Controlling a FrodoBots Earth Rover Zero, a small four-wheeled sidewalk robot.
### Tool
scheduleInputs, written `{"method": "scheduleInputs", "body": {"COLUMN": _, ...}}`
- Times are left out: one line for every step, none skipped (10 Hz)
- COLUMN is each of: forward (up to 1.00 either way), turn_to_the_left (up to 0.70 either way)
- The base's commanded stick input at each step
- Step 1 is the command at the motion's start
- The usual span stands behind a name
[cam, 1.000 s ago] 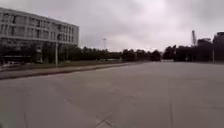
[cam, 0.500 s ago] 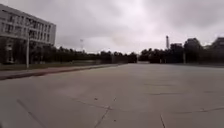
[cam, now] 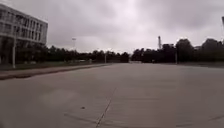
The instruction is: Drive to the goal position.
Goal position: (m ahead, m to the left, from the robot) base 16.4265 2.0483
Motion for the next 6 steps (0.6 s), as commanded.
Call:
{"method": "scheduleInputs", "body": {"forward": 0.7, "turn_to_the_left": 0.0}}
{"method": "scheduleInputs", "body": {"forward": 0.7, "turn_to_the_left": 0.0}}
{"method": "scheduleInputs", "body": {"forward": 0.7, "turn_to_the_left": 0.0}}
{"method": "scheduleInputs", "body": {"forward": 0.7, "turn_to_the_left": 0.0}}
{"method": "scheduleInputs", "body": {"forward": 0.7, "turn_to_the_left": 0.0}}
{"method": "scheduleInputs", "body": {"forward": 0.7, "turn_to_the_left": 0.0}}
